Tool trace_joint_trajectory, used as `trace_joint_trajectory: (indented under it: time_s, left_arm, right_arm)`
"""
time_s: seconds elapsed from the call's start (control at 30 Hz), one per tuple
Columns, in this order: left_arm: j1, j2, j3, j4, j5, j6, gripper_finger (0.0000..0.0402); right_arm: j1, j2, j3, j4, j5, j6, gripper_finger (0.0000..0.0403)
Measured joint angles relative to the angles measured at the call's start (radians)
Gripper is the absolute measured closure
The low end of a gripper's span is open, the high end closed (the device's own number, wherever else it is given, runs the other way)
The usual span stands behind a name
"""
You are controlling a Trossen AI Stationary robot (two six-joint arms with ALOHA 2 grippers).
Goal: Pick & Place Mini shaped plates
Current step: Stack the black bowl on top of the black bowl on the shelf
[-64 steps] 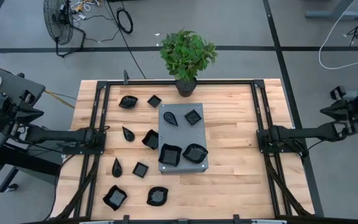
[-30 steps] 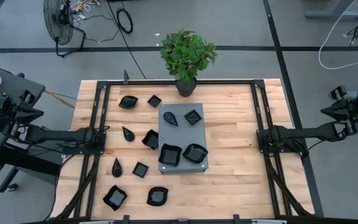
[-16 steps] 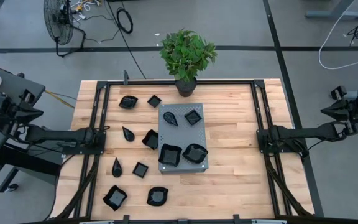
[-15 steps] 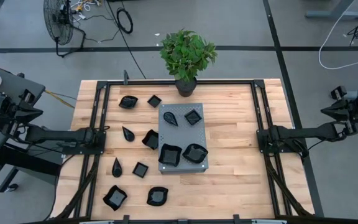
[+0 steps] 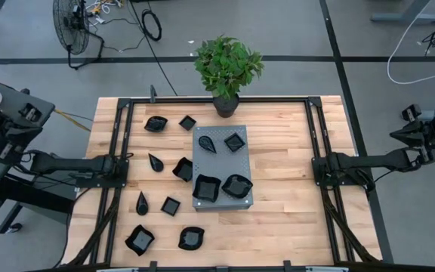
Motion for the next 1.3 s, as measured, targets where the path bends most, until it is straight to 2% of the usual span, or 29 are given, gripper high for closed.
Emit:
trace_joint_trajectory:
  time_s: [0.33,0.63,0.77,1.07,1.3]
  left_arm:
    - [0.0,0.023,-0.088,0.206,-0.003,0.079,0.0378]
    - [0.0,0.197,-0.093,0.206,-0.003,0.086,0.0378]
    - [0.0,0.278,-0.092,0.208,-0.009,0.159,0.0378]
    - [0.0,0.443,-0.092,0.211,-0.172,0.284,0.0378]
    - [0.0,0.545,-0.093,0.189,-0.205,0.372,0.0378]
  right_arm:
    - [0.0,0.0,0.0,0.0,0.0,0.0,0.0387]
    - [0.0,0.0,0.0,0.0,0.0,0.0,0.0387]
    - [0.0,0.0,0.0,0.001,0.0,0.0,0.0387]
    - [0.0,0.0,0.0,0.001,0.0,0.0,0.0387]
    - [0.0,0.0,0.0,0.007,0.0,0.0,0.0387]
